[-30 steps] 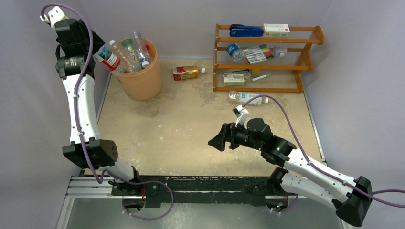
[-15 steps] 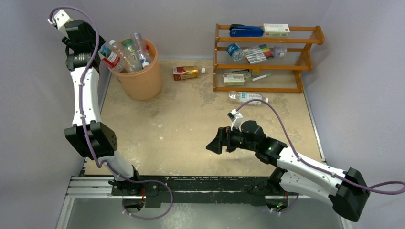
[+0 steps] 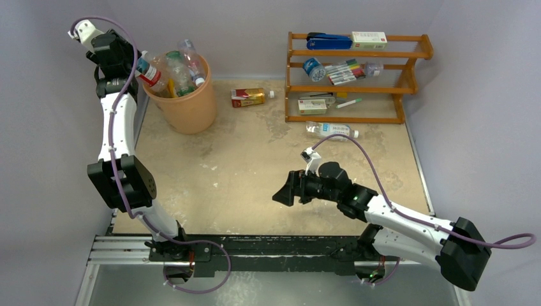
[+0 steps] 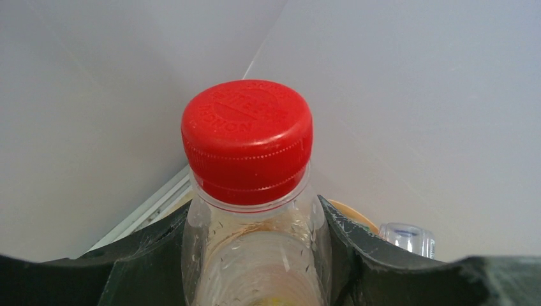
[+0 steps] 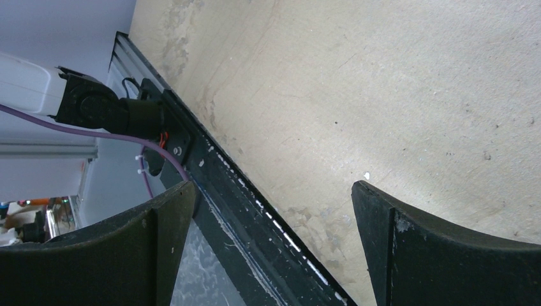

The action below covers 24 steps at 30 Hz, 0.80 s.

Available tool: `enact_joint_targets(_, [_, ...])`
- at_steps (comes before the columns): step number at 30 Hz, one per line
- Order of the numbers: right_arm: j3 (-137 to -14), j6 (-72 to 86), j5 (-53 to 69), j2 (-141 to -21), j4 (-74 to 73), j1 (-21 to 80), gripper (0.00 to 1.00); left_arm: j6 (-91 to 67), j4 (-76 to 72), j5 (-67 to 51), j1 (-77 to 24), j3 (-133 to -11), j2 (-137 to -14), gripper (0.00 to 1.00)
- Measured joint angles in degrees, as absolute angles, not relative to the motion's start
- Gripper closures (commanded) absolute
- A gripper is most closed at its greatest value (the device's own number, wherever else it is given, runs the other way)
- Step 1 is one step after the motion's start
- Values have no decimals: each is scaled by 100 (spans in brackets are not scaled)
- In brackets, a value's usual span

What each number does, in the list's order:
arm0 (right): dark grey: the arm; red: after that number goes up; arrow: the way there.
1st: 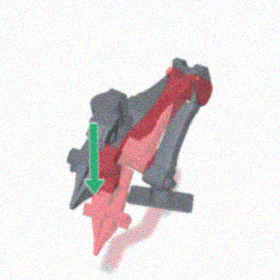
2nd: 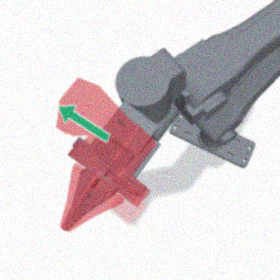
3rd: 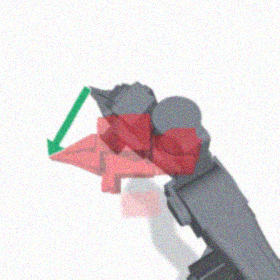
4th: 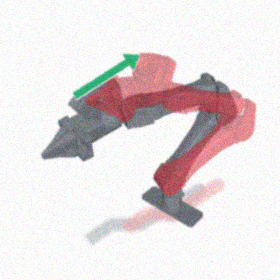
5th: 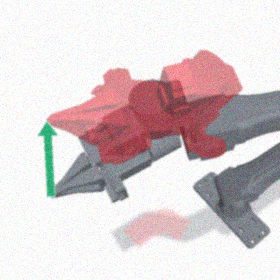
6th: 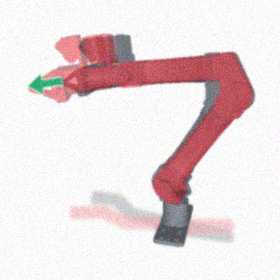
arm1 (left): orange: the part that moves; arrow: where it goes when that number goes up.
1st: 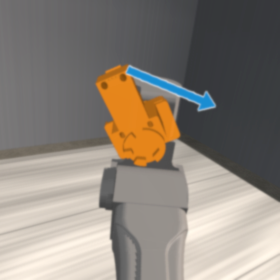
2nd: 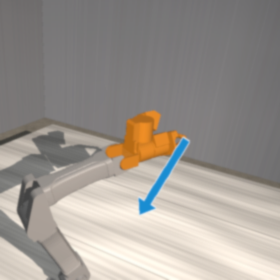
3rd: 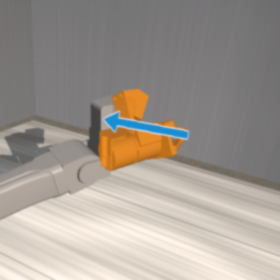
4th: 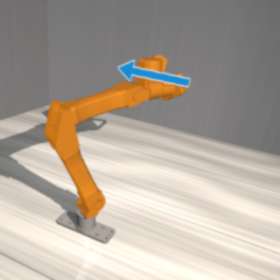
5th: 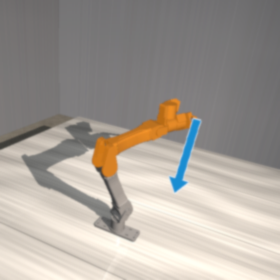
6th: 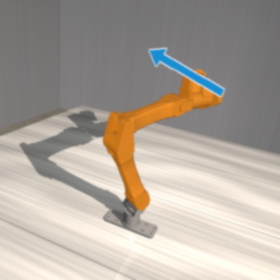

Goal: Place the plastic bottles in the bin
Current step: Place the plastic bottle in the trash bin.

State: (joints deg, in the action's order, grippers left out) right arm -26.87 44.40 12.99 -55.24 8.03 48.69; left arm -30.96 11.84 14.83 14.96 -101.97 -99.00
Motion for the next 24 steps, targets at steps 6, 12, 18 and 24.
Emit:
enact_joint_targets(6, [-2674, 4488, 1302, -5524, 908, 4869, 5, -3166, 727, 1345, 1496, -9998, -9900, 55])
enact_joint_targets(12, [-2622, 4534, 1306, -5522, 989, 4869, 5, -3260, 499, 1052, 1496, -9837, -9865, 51])
enact_joint_targets(18, [-2532, 4593, 1321, -5520, 1072, 4869, 5, -3380, 738, 777, 1485, -9439, -9688, 51])
enact_joint_targets(24, [-2434, 4630, 1326, -5468, 1105, 4869, 5, -3444, 1044, 624, 1494, -9124, -9682, 49])
